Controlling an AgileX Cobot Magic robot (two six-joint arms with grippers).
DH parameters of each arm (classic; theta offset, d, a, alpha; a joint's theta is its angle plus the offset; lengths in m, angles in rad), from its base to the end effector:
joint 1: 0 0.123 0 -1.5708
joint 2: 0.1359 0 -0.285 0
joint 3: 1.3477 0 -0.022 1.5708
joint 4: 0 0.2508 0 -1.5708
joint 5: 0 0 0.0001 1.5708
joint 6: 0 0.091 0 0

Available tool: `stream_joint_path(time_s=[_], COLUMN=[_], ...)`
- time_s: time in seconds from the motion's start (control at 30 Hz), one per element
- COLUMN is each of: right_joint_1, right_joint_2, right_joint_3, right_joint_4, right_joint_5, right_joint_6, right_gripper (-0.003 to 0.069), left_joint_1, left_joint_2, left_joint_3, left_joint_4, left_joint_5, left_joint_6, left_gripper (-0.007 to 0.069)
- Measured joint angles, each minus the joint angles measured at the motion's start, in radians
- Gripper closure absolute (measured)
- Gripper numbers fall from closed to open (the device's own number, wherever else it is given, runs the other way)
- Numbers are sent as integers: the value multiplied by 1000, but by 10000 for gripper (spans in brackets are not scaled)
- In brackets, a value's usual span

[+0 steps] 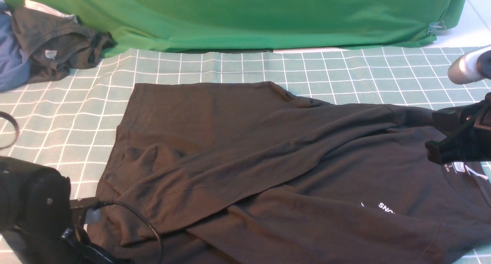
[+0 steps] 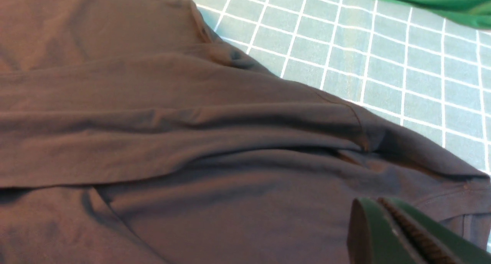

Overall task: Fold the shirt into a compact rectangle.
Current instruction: 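Grasp the near edge of the shirt at its hem and shoulder corners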

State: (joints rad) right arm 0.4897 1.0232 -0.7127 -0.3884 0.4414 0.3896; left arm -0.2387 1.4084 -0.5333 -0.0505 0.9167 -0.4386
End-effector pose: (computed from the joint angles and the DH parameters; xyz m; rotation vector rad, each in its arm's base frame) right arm 0.1901 0.0846 0.2967 -0.4069 2.1610 0.1151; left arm 0.1670 -0.0444 0.1555 0.3495 -2.9824 -0.0130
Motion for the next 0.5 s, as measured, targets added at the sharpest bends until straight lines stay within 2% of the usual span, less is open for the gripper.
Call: stream_joint_path(time_s=[0.13,0.27,0.37,0.47,0.5], right_joint_1=[0,0,0,0,0], right_joint_2=[0,0,4,25,52], right_joint_3=[0,0,0,0,0], right_joint_4=[22,152,263,328,370], right_joint_5=[29,121,221,312,388], right_joint_6=[-19,-166,-285,-356,-424], right_gripper=[640,640,640,640,640], left_joint_1=[0,0,0,0,0], left_joint_2=[16,16,6,-24,-63], left_joint_3=[1,-1,-14,-30,-40], left_joint_4=[-3,22,41,57,64], left_joint_5=[-19,-27,8,49,77], left_joint_6=[-1,37,67,76,78], left_gripper=[232,523,601,613,613])
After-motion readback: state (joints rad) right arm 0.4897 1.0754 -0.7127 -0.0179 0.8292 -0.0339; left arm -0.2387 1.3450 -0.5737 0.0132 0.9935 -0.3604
